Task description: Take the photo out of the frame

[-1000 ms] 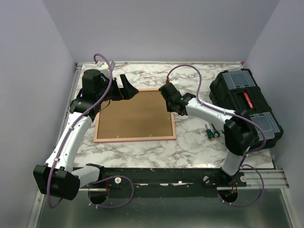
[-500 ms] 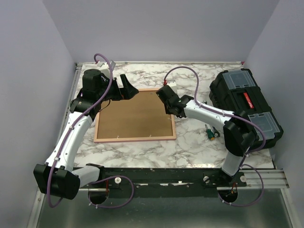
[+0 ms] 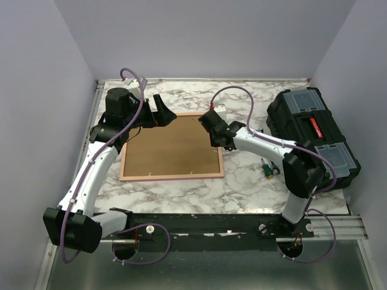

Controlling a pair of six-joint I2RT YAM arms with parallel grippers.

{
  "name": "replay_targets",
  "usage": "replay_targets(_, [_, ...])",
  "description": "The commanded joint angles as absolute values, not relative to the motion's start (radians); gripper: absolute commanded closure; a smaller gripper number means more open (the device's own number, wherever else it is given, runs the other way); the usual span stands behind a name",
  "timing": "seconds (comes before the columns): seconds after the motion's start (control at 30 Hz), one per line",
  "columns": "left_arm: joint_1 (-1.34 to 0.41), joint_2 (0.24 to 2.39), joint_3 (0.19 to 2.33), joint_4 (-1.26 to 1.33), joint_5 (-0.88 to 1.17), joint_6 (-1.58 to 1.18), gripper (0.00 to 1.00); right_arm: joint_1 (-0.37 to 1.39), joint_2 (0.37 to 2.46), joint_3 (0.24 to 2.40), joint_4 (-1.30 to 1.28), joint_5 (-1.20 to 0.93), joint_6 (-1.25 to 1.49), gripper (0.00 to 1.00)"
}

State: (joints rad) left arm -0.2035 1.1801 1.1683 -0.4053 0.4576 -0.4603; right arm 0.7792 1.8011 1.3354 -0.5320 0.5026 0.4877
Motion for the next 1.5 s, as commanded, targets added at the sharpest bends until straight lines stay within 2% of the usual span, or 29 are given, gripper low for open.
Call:
replay_targets(0.0, [-0.198, 1.186, 1.157, -0.387, 0.480, -0.456, 0.02, 0.785, 1.792, 1.322, -0.627, 0.461, 0.537, 0.99])
replay_targets(0.43, [-0.198, 1.192, 1.159, -0.387, 0.486, -0.457, 0.02, 0.796, 1.713, 1.275, -0.607, 0.371, 0.556, 0.99])
replay_targets(0.67, [-0.198, 1.192, 1.157, -0.387, 0.488, -0.457, 0.02, 0.796, 1.655, 1.243, -0.507, 0.314, 0.505, 0.99])
replay_targets(1.03, [-0.198, 1.199, 1.156, -0.385, 0.491, -0.459, 0.02, 0.795, 1.724, 1.316, -0.534, 0.502, 0.458, 0.99])
replay_targets(1.47, [-0.198, 1.204, 1.156, -0.385, 0.496, -0.459, 0.02, 0.795, 1.749, 1.283, -0.473, 0.482, 0.429, 0.99])
